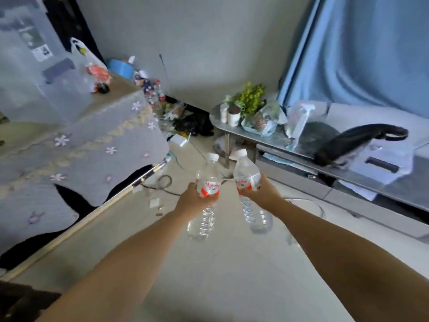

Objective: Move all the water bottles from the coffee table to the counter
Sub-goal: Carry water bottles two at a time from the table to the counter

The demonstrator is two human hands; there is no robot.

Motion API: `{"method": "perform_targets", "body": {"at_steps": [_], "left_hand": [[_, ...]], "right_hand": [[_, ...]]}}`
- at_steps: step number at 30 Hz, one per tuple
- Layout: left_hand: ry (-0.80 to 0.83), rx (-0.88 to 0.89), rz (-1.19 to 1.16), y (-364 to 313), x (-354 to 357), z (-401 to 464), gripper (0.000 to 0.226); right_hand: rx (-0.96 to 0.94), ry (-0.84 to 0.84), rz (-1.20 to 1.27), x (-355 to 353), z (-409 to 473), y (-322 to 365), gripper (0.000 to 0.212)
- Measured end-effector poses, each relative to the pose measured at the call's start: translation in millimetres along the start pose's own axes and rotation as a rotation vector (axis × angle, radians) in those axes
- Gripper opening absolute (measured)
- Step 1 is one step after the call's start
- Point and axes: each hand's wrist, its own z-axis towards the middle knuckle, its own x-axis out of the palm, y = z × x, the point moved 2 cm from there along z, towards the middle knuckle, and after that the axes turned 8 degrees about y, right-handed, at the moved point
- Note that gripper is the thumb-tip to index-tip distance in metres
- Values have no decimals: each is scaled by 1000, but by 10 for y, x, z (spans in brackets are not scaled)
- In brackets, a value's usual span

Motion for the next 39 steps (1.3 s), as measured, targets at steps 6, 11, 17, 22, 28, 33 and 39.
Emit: {"method": "perform_targets", "body": {"at_steps": [6, 11, 17, 22, 28, 33, 39], "left_hand": [[186, 105, 67, -904, 1470, -11, 45], [385, 185, 147, -1621, 2671, -45, 59], [565, 305, 285, -2381, 3967, -184, 58], [685, 398, 368, -2936, 4974, -237, 65], [822, 504, 386, -3695, 6175, -130, 59], [866, 541, 438, -4392, 7111, -168, 32], [914, 509, 474, -4876, 8333, -384, 44]], "right_hand": [[104, -118, 73, -1284, -497, -981, 78], [179, -298, 168, -2248, -1032, -1821, 74], [310, -552, 242, -3110, -1759, -2685, 55], [395, -693, 271, -3766, -2107, -3426, 56], [433, -808, 315, -4703, -2275, -4126, 64], [458, -875, 354, -5483, -2544, -4611, 60], [493, -970, 372, -6234, -3104, -5258, 44]]}}
